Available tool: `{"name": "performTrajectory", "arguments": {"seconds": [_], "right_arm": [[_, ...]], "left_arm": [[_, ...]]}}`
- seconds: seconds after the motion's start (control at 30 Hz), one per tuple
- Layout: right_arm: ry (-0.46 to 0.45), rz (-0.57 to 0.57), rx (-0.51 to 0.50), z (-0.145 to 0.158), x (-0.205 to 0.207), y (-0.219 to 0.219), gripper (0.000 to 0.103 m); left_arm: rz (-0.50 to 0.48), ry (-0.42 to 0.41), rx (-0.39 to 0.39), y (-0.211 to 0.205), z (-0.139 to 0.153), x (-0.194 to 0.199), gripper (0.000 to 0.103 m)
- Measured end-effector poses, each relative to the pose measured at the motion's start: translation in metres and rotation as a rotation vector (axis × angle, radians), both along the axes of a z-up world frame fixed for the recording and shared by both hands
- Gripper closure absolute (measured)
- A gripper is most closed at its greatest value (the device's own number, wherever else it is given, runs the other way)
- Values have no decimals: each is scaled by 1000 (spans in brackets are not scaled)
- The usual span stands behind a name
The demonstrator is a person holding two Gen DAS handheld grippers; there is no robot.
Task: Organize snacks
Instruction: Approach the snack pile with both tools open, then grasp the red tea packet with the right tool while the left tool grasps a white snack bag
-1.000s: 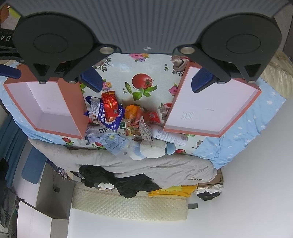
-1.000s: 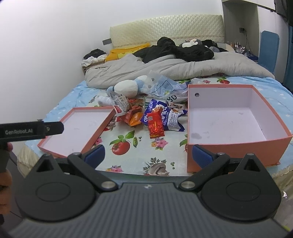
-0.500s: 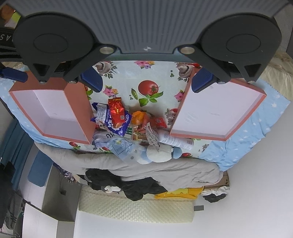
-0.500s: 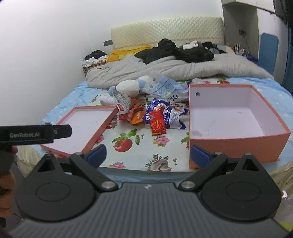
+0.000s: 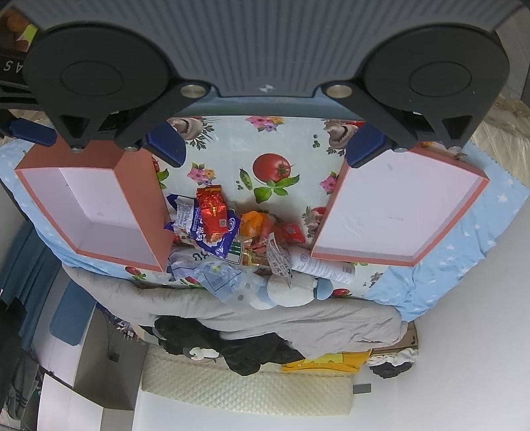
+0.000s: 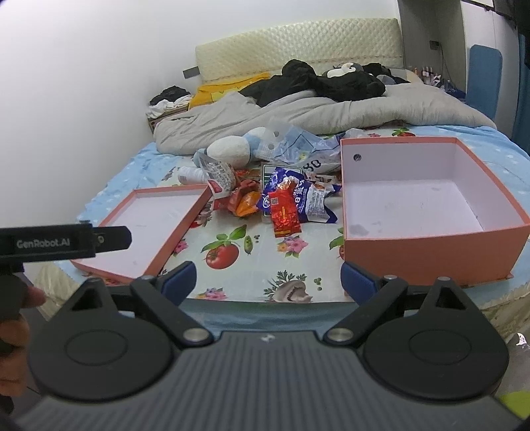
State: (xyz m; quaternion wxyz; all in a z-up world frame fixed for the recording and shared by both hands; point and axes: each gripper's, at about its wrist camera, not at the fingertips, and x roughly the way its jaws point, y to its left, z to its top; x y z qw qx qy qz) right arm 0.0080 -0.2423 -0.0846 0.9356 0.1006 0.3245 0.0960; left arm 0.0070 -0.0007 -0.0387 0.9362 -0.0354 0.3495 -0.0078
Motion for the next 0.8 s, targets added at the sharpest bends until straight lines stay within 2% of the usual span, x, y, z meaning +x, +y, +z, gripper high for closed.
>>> {"name": "performTrajectory", "arguments": {"seconds": [0.1,0.23,0.5,0.8], "right_arm": [[3,-8,-11,0,2,1,8],[25,-11,-15,-3,10,1,18],[28,-6,-11,-12,30,3,18],[53,16,-22,-31,80,12,18]], "left_arm": [[-1,8,-12,1,-2,4,0],[-6,26,-16,2,-6,16,0],[-22,46,-18,5,-15,49,0],[-18,90,-11,11,-37,105,0]]}}
